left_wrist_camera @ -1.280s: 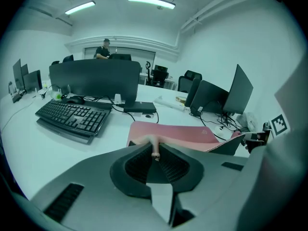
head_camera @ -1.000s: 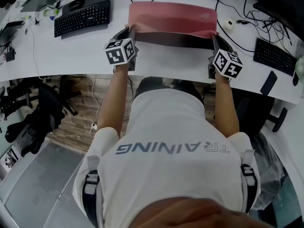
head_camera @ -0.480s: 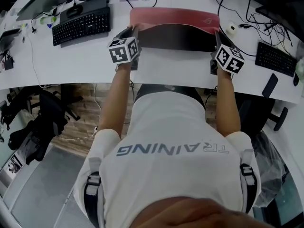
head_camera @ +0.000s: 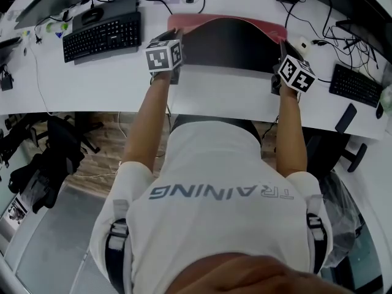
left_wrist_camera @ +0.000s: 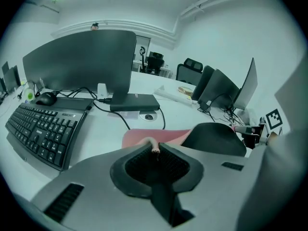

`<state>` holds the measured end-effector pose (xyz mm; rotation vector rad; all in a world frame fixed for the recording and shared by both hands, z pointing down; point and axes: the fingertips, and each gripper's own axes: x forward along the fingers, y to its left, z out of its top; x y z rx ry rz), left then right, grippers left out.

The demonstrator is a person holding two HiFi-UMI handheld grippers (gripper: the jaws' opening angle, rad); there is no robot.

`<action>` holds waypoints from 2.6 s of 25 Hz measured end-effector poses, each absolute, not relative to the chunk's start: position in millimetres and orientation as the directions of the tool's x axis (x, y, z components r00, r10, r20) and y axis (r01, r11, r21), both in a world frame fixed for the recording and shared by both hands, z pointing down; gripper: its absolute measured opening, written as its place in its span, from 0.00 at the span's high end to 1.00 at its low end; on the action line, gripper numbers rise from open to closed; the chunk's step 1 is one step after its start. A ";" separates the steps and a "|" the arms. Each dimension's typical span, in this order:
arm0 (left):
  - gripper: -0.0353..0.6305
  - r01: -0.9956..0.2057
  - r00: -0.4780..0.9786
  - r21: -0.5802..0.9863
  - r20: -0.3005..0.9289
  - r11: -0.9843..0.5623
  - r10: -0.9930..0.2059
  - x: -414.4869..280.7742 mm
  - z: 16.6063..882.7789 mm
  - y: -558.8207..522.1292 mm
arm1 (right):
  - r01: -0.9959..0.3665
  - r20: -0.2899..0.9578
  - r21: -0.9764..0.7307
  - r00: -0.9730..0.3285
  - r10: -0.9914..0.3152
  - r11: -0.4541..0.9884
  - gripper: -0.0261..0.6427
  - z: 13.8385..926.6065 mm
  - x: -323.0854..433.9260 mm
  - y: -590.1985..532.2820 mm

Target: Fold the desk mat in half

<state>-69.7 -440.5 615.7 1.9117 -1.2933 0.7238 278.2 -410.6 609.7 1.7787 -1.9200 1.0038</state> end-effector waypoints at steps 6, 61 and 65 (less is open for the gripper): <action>0.85 -0.940 0.327 0.212 0.785 -0.269 -0.526 -69.0 624.2 -450.6 | -0.976 0.712 -0.218 -0.142 -0.688 -0.024 0.89 624.2 280.6 -420.6; 0.89 -0.966 0.251 0.089 0.523 -0.241 -0.814 -51.3 468.7 -325.7 | -0.973 0.423 -0.146 -0.224 -0.878 0.178 0.93 471.3 298.9 -334.3; 0.89 -0.964 0.264 0.090 0.433 -0.250 -0.862 -46.4 429.6 -304.6 | -0.968 0.351 -0.146 -0.245 -0.904 0.205 0.93 437.4 293.5 -311.5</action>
